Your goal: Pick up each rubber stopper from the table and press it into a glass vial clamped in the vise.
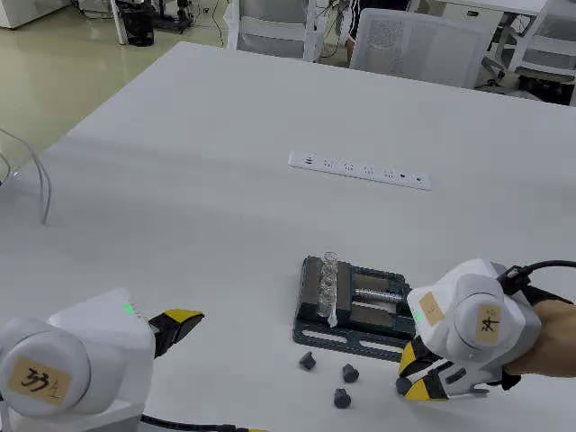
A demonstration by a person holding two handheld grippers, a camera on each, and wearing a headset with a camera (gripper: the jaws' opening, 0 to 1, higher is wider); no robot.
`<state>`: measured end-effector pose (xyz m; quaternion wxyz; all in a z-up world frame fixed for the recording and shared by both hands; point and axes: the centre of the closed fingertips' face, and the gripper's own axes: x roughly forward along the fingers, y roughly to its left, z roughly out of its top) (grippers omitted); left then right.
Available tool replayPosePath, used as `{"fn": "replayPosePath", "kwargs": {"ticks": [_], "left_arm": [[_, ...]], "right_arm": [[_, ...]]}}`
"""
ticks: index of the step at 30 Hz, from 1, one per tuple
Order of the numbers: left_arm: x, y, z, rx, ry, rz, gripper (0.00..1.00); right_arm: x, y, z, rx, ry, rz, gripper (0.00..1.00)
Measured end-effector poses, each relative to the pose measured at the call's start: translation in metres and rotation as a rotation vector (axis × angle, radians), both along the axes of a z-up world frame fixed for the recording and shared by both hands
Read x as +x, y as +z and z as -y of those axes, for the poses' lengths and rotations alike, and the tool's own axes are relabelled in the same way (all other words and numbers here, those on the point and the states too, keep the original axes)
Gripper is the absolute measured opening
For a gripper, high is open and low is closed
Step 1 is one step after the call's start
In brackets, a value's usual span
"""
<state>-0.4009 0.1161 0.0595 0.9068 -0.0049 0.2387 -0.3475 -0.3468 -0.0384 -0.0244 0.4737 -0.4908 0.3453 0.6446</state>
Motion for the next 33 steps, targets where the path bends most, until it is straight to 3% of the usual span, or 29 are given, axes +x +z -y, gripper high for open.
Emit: {"fn": "replayPosePath", "kwargs": {"ticks": [13, 21, 33], "left_arm": [[0.004, -0.004, -0.002, 0.009, -0.014, -0.003, 0.99], [0.009, -0.006, -0.003, 0.006, -0.014, -0.007, 0.99], [0.018, -0.005, -0.002, 0.007, -0.029, -0.017, 0.99]], "right_arm": [[0.018, 0.029, -0.014, 0.043, -0.026, -0.039, 0.08], [0.04, 0.045, -0.027, 0.046, 0.001, -0.013, 0.07], [0.077, 0.079, -0.062, 0.09, 0.038, 0.049, 0.07]]}}
